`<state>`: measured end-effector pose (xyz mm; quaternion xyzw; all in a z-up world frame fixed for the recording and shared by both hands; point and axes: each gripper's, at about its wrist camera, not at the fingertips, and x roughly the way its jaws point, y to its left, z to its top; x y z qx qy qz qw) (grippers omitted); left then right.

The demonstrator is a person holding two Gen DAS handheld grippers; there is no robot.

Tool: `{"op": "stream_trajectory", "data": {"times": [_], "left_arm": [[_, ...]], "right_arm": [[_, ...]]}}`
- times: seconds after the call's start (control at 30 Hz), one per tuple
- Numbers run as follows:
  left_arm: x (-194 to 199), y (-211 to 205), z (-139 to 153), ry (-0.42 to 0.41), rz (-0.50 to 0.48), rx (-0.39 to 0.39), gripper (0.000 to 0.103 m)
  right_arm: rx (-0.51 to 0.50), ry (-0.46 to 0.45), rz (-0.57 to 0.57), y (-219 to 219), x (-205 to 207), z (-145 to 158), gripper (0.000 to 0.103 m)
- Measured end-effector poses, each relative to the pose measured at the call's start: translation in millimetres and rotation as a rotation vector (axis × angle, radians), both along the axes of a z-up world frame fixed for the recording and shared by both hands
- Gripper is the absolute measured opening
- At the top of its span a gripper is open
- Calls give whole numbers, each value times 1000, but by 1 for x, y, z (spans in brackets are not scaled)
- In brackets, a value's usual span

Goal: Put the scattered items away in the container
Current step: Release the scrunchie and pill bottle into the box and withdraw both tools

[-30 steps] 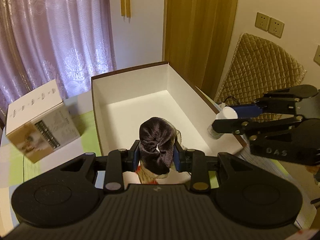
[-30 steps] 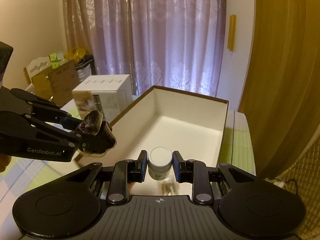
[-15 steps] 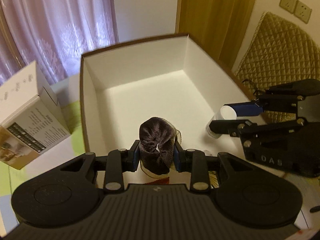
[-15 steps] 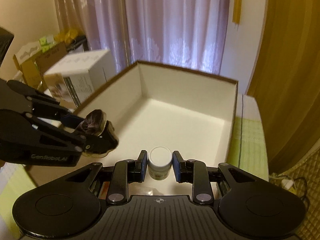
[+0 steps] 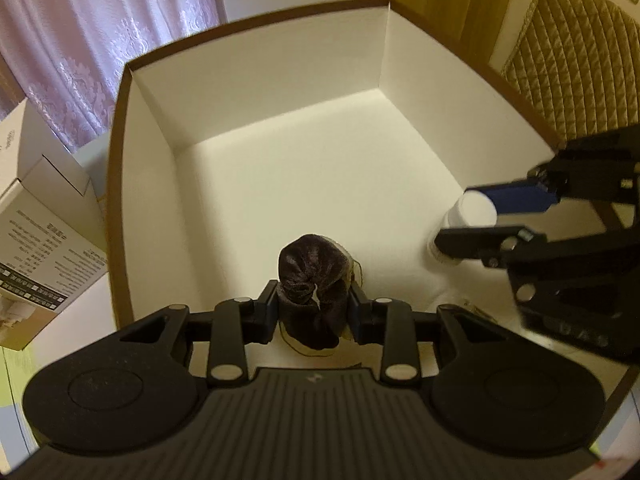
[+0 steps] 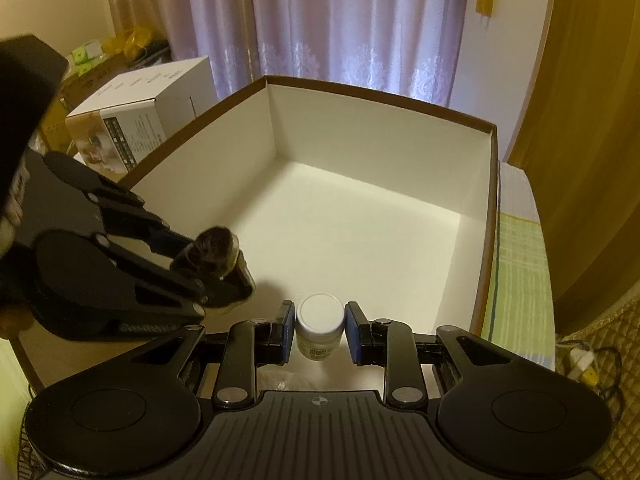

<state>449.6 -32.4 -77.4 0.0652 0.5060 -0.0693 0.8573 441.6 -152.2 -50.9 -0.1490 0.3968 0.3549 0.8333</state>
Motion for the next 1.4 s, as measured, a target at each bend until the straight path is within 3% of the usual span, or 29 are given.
{"op": "stream_trajectory", "data": {"times": [0.2, 0.27, 0.37, 1.0, 1.33, 1.4], "left_arm": [[-2, -5, -2, -5, -17, 27, 40], [-3, -6, 0, -14, -23, 37, 49], [-4, -7, 3, -26, -28, 41, 53], [-6, -11, 17, -59, -38, 92, 54], [-14, -7, 24, -69, -31, 105, 55], [-18, -7, 27, -76, -31, 107, 60]], "right_arm": [[-7, -2, 7, 2, 1, -1, 24], [-7, 0, 6, 3, 2, -1, 24], [-9, -2, 7, 4, 2, -1, 24], [-14, -6, 20, 8, 0, -2, 26], [18, -36, 31, 1, -16, 13, 60], [32, -41, 28, -3, -20, 18, 61]]}}
